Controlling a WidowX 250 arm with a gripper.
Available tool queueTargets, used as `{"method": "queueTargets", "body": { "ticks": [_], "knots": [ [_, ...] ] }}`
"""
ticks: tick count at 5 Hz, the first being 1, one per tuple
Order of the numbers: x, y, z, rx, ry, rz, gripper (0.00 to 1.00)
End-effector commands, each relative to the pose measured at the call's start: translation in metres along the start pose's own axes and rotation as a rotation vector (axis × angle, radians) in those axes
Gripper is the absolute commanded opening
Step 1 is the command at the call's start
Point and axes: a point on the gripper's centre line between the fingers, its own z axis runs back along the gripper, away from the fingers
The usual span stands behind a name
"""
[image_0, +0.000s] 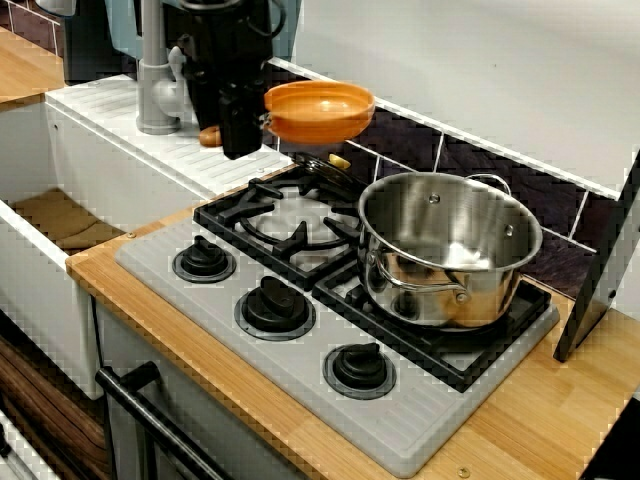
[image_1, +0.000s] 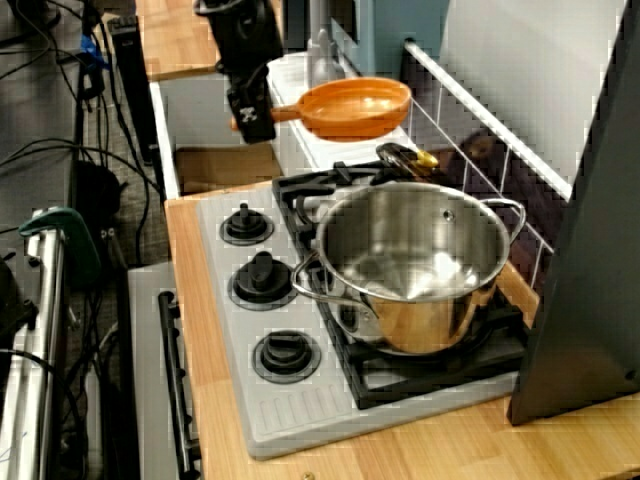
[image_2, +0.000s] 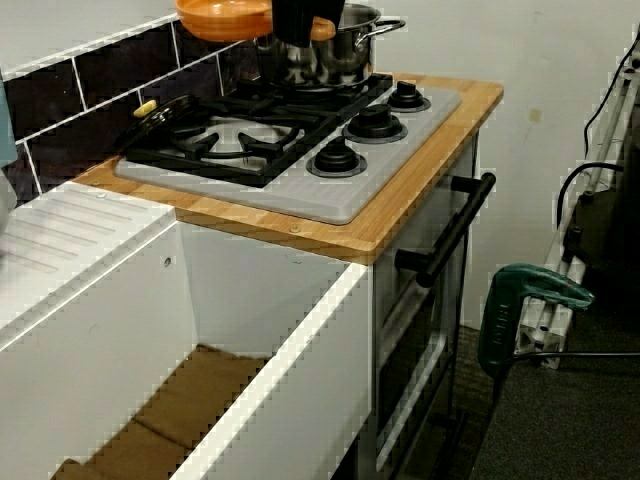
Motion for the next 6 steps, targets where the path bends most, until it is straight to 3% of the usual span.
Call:
{"method": "queueTargets", "body": {
  "ticks": [1, 4, 6],
  "knots": [
    [0.015, -0.011, 0.018, 0.079, -0.057, -0.032, 0.0],
    [0.018, -0.031, 0.023, 0.314, -0.13, -0.044, 0.0],
    [0.017, -0.041, 0.027, 0.366, -0.16, -0.062, 0.0]
  ]
}}
